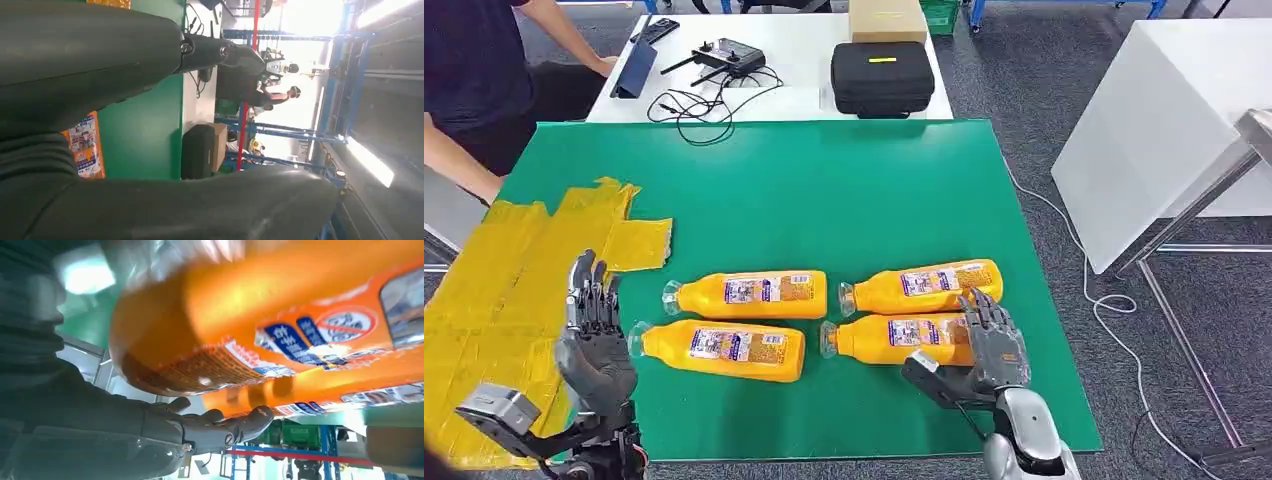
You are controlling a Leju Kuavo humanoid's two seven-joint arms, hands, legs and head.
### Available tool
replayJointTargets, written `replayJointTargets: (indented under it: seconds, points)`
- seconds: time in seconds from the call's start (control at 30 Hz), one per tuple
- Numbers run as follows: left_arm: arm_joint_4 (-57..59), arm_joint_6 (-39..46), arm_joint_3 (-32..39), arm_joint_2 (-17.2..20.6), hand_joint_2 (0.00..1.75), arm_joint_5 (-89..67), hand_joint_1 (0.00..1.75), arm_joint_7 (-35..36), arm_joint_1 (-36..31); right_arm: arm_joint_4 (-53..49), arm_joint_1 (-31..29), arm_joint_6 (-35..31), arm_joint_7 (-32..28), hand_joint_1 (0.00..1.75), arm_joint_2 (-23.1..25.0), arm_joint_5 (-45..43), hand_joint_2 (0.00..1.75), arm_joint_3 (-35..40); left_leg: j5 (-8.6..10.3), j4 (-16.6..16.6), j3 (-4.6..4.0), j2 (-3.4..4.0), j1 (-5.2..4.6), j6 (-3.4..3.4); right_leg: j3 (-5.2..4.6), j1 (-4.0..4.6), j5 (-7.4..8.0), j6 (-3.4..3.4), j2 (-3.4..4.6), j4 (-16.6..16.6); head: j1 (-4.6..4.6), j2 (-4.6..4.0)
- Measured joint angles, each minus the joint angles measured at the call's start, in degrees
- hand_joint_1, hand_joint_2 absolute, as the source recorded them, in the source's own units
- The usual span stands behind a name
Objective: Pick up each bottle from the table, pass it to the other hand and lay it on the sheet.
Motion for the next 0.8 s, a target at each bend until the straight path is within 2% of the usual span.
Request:
replayJointTargets:
  seconds: [0.2, 0.23, 0.27, 0.5, 0.8]
  points:
    - [1.36, 0.15, -0.46, 0.42, 0.0, 0.26, 0.0, -0.11, -0.85, 2.47, -1.95, 0.02, -1.29, 0.0, 0.22, 0.9, 1.75, -0.02, 0.0, 0.0, 0.0, 0.0, 0.0, 0.0, 0.08, 0.0, 0.0, 0.0, 0.0, 0.0, 0.0, 0.0]
    - [1.68, 0.26, -0.64, 0.55, 0.0, 0.44, 0.0, -0.33, -1.0, 3.22, -2.55, 0.02, -1.66, 1.1, 0.26, 1.22, 1.75, 0.18, 0.0, 0.0, 0.03, 0.0, 0.0, 0.0, 0.11, 0.0, 0.0, 0.0, 0.01, 0.0, 0.0, 0.0]
    - [2.05, 0.42, -0.68, 0.63, 0.0, 0.57, 0.0, -0.59, -1.16, 4.15, -3.17, 0.02, -1.9, 1.75, 0.33, 1.59, 1.75, 0.59, 0.0, 0.0, 0.06, 0.01, 0.0, 0.0, 0.13, 0.0, 0.0, 0.0, 0.02, 0.0, 0.0, 0.0]
    - [3.91, 0.77, -1.16, 1.53, 0.0, 1.2, 0.0, -1.51, -1.96, 10.17, -6.31, -0.26, -3.45, 1.75, 1.01, 1.4, 1.75, 3.35, -0.01, 0.0, 0.33, 0.07, 0.02, -0.01, 0.26, 0.03, 0.0, 0.0, 0.15, 0.0, 0.0, 0.0]
    - [4.37, 1.07, -1.73, 2.25, 0.0, 2.32, 0.0, -1.62, -2.1, 13.49, -7.58, 0.39, -2.67, 1.75, 0.94, 0.59, 1.75, 5.38, -0.05, -0.01, 0.55, 0.21, 0.02, -0.01, 0.52, 0.03, 0.0, -0.01, 0.27, -0.02, 0.0, 0.0]
